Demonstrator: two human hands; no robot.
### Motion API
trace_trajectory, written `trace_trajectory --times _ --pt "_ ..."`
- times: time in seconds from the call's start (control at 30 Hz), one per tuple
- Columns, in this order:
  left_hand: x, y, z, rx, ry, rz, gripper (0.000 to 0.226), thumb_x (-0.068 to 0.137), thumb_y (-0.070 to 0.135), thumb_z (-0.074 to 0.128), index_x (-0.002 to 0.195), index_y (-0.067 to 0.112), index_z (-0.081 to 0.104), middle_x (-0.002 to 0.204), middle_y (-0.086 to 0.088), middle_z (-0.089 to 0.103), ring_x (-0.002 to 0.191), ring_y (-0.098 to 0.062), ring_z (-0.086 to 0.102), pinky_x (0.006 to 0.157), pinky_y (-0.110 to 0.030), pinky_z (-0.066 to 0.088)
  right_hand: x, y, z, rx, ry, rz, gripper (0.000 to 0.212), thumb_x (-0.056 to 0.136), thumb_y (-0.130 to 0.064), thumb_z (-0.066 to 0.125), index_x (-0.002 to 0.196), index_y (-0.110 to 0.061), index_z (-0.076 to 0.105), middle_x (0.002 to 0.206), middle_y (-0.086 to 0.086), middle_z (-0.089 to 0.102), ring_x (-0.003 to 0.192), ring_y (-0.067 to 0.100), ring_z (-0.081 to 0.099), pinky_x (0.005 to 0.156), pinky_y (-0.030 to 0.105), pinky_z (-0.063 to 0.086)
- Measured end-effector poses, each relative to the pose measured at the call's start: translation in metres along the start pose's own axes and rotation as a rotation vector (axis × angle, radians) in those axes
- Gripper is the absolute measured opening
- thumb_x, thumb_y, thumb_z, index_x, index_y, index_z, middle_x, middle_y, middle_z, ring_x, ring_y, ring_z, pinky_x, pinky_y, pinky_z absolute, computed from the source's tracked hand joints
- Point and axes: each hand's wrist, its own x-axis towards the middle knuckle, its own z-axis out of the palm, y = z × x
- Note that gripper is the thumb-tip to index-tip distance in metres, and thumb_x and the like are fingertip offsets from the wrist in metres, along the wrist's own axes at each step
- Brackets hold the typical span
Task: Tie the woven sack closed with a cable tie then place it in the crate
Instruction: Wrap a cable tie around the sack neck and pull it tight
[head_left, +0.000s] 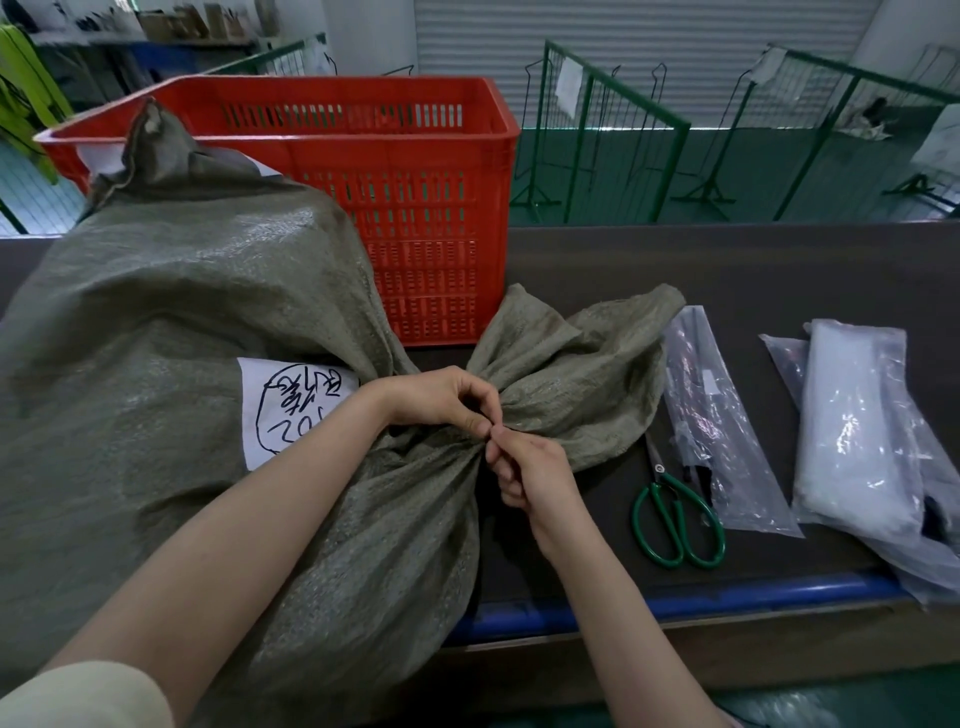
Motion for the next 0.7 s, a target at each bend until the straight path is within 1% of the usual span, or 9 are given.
trace_trajectory --times 0.1,0.23,0.33,0.43,0.5,0.57,0.63,0.7 --pt "0.000 0.000 -0.002 0.074 0.011 -0.023 0.024 0.079 0.001 0.067 0.075 0.024 0.064 0.068 0.023 0.065 0.071 0.013 0.057 0.075 -0.006 0.044 -0.003 0.000 0.001 0.030 0.033 -0.004 0.038 0.089 -0.014 0.049 0.051 -0.014 0.050 0.032 -0.009 0.035 0.027 0.001 0.026 0.031 0.012 0.020" --pt "-0.001 -0.004 -0.007 0.215 0.053 -0.033 0.027 0.079 0.001 0.066 0.071 0.025 0.058 0.082 0.010 0.057 0.072 0.014 0.055 0.076 -0.006 0.044 -0.010 -0.003 0.001 0.031 0.062 -0.009 0.038 0.085 -0.009 0.048 0.047 -0.013 0.047 0.031 -0.009 0.032 0.028 0.003 0.023 0.031 0.014 0.017" --pt "0.000 -0.006 -0.009 0.294 0.055 -0.056 0.029 0.081 0.002 0.064 0.071 0.028 0.056 0.083 0.010 0.054 0.074 0.014 0.052 0.074 -0.002 0.040 -0.017 -0.012 -0.002 0.035 0.059 -0.029 0.038 0.083 -0.008 0.047 0.046 -0.013 0.047 0.030 -0.007 0.032 0.027 0.004 0.022 0.031 0.014 0.016" --pt "0.001 -0.007 -0.009 0.369 0.039 -0.057 0.028 0.083 0.002 0.062 0.073 0.028 0.055 0.083 0.011 0.051 0.081 0.004 0.048 0.073 -0.001 0.037 -0.023 -0.017 -0.005 0.045 0.027 -0.060 0.041 0.084 -0.009 0.047 0.043 -0.013 0.047 0.030 -0.006 0.031 0.026 0.005 0.021 0.031 0.013 0.016" --pt "0.001 -0.008 -0.012 0.423 0.041 -0.057 0.021 0.083 0.003 0.061 0.077 0.023 0.057 0.084 0.012 0.048 0.084 -0.002 0.047 0.075 -0.005 0.037 -0.026 -0.017 -0.006 0.050 0.001 -0.086 0.046 0.084 -0.009 0.047 0.039 -0.014 0.047 0.028 -0.007 0.031 0.025 0.005 0.020 0.032 0.013 0.015" --pt "0.001 -0.009 -0.015 0.474 0.051 -0.066 0.015 0.083 0.004 0.061 0.082 0.019 0.058 0.085 0.012 0.046 0.089 -0.009 0.047 0.078 -0.012 0.037 -0.026 -0.016 -0.008 0.035 -0.037 -0.098 0.049 0.085 -0.010 0.047 0.036 -0.015 0.047 0.026 -0.007 0.031 0.025 0.005 0.021 0.033 0.015 0.015" --pt "0.001 -0.009 -0.016 0.509 0.054 -0.086 0.015 0.083 0.005 0.061 0.081 0.020 0.058 0.085 0.009 0.046 0.092 -0.013 0.047 0.078 -0.018 0.038 -0.022 -0.015 -0.011 -0.010 -0.109 -0.024 0.045 0.087 -0.015 0.043 0.042 -0.011 0.049 0.027 -0.006 0.036 0.024 0.005 0.025 0.031 0.015 0.016" --pt "0.000 -0.010 -0.016 0.514 0.056 -0.099 0.019 0.084 0.005 0.061 0.077 0.023 0.058 0.087 0.003 0.049 0.093 -0.016 0.050 0.080 -0.022 0.040 -0.013 -0.014 -0.014 -0.114 -0.186 0.148 0.048 0.089 -0.033 0.036 0.051 -0.009 0.054 0.033 -0.005 0.045 0.025 0.004 0.030 0.029 0.013 0.019"
